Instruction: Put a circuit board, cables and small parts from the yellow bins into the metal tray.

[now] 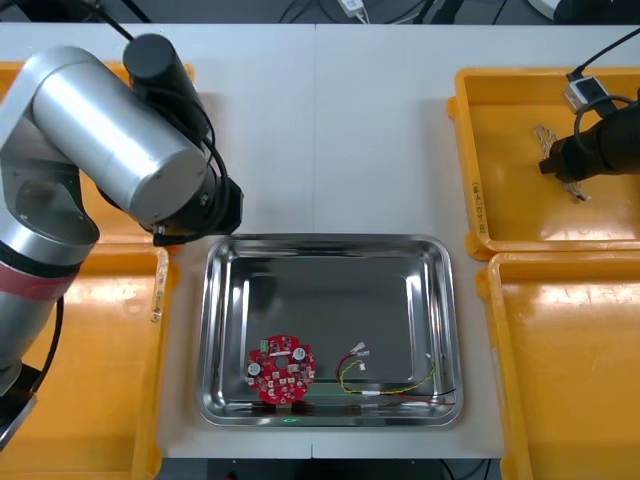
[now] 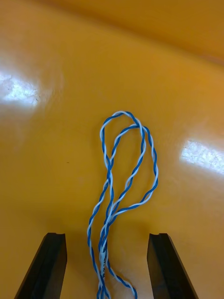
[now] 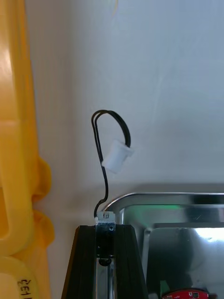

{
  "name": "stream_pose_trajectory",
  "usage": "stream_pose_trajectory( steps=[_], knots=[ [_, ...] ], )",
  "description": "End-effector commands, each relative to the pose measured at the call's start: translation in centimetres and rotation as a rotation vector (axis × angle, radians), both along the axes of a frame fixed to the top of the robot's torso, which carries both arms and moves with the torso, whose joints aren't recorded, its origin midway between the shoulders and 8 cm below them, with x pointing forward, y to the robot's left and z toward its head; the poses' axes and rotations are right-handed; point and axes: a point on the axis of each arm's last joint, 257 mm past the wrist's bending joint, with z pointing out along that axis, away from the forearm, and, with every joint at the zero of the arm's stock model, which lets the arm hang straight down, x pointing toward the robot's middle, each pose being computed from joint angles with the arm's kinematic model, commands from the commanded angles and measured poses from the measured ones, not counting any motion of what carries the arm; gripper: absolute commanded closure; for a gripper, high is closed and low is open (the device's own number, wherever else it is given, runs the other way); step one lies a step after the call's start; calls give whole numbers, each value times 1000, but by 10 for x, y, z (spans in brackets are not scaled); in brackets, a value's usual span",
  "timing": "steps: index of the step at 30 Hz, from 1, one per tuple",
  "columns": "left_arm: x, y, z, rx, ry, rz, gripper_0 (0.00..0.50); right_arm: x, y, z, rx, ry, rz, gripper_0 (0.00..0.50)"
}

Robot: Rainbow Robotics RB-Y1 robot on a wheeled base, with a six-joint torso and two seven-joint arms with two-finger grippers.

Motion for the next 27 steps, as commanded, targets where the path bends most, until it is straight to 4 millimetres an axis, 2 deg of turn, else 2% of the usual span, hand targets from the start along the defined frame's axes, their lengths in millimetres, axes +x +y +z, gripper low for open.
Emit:
stream_pose_trajectory(
  steps=[1, 9, 24, 25, 26, 27],
  knots=[
    [-13, -21, -14, -30, -1, 13, 498, 0, 12, -7, -20, -10, 46, 0],
    [-18, -52, -34, -95, -25, 30, 498, 3, 17, -13, -8, -27, 41, 0],
    [-36, -73, -71, -141, -15, 35, 495, -2, 17, -26, 9, -19, 39, 0],
    [-36, -74, -72, -143, -13, 35, 496, -3, 18, -27, 12, -16, 40, 24],
    [-39, -76, -74, -142, -10, 35, 496, -3, 17, -27, 11, -16, 39, 84],
    [-40, -77, -76, -141, -9, 35, 495, -3, 18, -27, 12, -16, 40, 173]
  ],
)
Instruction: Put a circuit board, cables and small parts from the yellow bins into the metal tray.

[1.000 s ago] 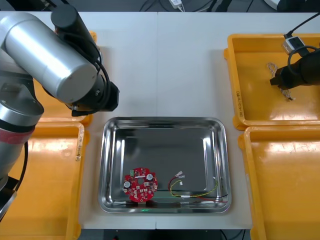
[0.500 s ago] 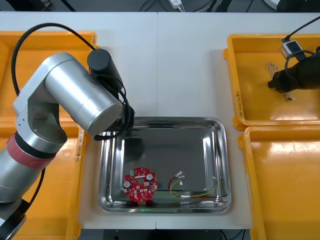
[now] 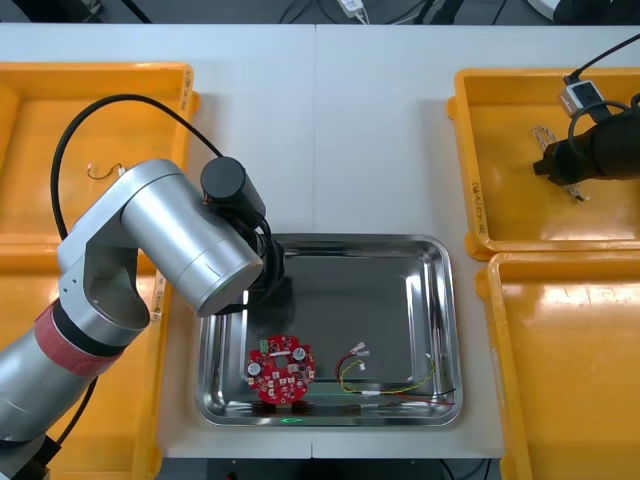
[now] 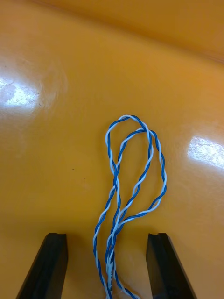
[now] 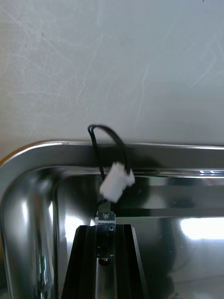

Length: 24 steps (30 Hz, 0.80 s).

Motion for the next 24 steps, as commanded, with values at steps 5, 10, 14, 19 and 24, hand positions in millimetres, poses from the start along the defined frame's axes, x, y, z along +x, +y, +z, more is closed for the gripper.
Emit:
stream_pose_trajectory(
  steps=[5, 10, 14, 19, 24],
  knots=[
    [-15, -36, -2, -100, -14, 28, 495, -9, 12, -22, -10, 24, 44, 500],
    [-17, -41, -3, -116, -16, 28, 493, -9, 13, -21, -6, 22, 48, 500],
    [-21, -44, -4, -128, -17, 26, 492, -9, 12, -20, -9, 21, 48, 500],
    [-24, -47, -1, -141, -23, 23, 473, -13, 4, 0, -41, 23, 62, 500],
    [-24, -47, -1, -142, -23, 25, 463, -20, 2, 31, -60, 21, 77, 500]
  ],
)
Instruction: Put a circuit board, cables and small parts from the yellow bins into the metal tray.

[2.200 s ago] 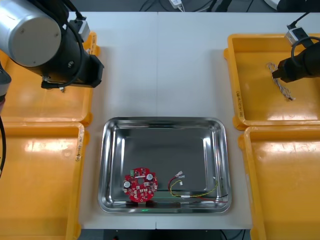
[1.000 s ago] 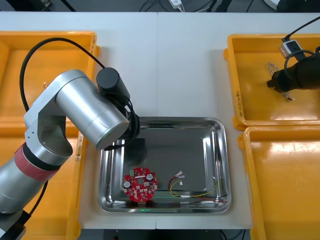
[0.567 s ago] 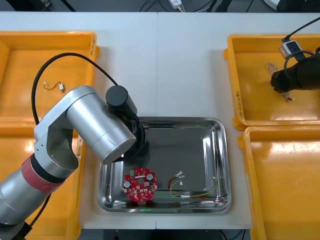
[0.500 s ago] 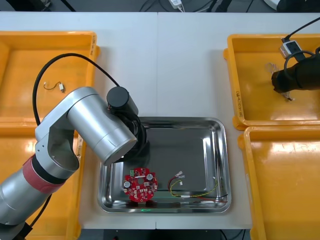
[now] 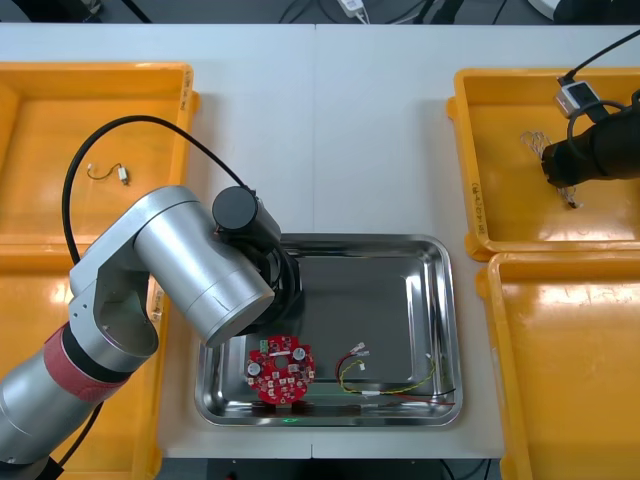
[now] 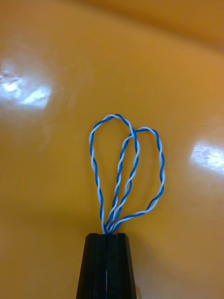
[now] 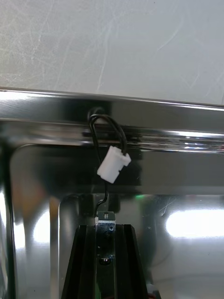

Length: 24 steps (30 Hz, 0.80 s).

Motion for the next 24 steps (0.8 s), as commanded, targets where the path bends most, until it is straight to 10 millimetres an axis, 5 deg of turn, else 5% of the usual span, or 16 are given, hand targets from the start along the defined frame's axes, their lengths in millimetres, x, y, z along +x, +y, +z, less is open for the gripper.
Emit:
stream_pose_trajectory(
  steps=[1, 9, 11, 12, 13, 24],
  knots=[
    [-9, -23, 7, -76, -14, 18, 463, -8, -11, 30, -55, -21, 34, 500],
    [-10, -21, 5, -73, -10, 23, 456, -18, -15, 76, -50, -14, 44, 500],
    [-10, -20, 5, -72, -12, 27, 242, -22, -16, 86, -71, -15, 51, 500],
    [-9, -20, 6, -72, -15, 27, 79, -26, -17, 90, -85, -9, 57, 500],
    [-8, -19, 6, -69, -17, 27, 5, -30, -19, 96, -101, -4, 61, 500],
    [-7, -16, 6, -69, -23, 29, 0, -81, -20, 132, -217, 87, 113, 500]
  ],
)
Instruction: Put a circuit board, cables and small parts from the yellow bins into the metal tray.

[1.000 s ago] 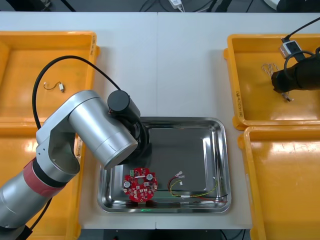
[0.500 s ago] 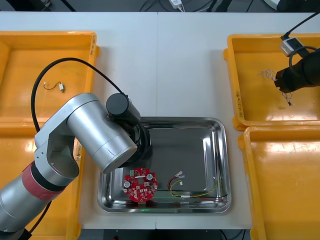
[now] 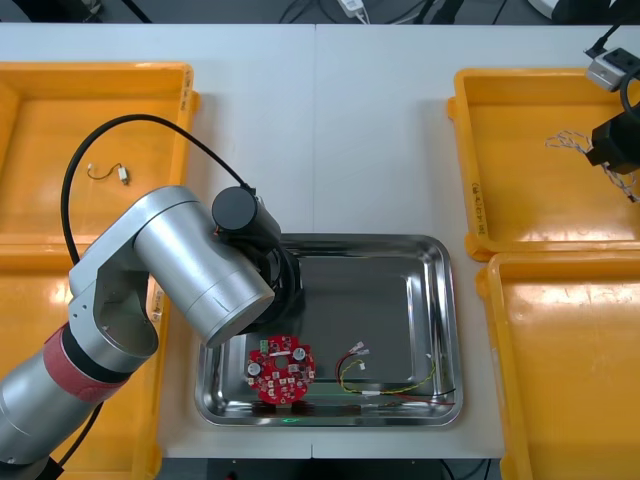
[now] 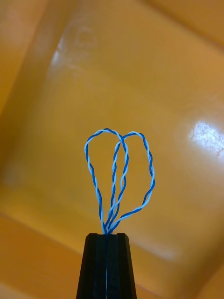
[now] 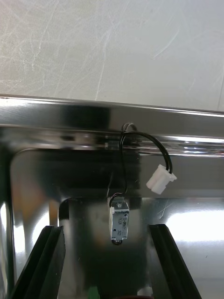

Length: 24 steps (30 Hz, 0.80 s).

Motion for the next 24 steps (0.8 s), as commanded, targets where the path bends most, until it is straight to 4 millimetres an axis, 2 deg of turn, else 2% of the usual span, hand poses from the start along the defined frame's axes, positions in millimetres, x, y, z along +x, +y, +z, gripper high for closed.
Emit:
stream_pose_trajectory(
  steps=[1, 6, 8, 12, 14, 16, 17, 19, 20, 23, 24],
  knots=[
    [-9, -16, 4, -67, -9, 30, 0, -12, -16, 62, -85, -75, -2, 500],
    [-8, -12, 8, -62, -24, 28, 0, -15, 0, 84, -104, -134, 33, 500],
    [-8, -9, 13, -63, -33, 25, 0, -16, 15, 88, -91, -148, 61, 500],
    [-10, -1, 29, -61, -41, 13, 0, -23, 57, 90, -37, -149, 128, 500],
    [-11, 4, 37, -57, -39, 4, 0, -29, 83, 86, -25, -139, 177, 500],
    [-11, 7, 41, -49, -43, -3, 0, -33, 95, 83, -24, -131, 201, 500],
    [-9, 14, 47, -30, -51, -16, 0, -40, 115, 77, -27, -117, 250, 500],
    [-6, 19, 50, -16, -57, -25, 0, -45, 127, 73, -29, -107, 278, 500],
    [-1, 26, 57, 3, -72, -41, 0, -52, 143, 68, -41, -99, 327, 500],
    [4, 34, 64, 20, -84, -57, 0, -60, 159, 61, -54, -88, 383, 500],
    [8, 40, 72, 28, -93, -72, 0, -66, 171, 58, -68, -89, 423, 500]
  ],
)
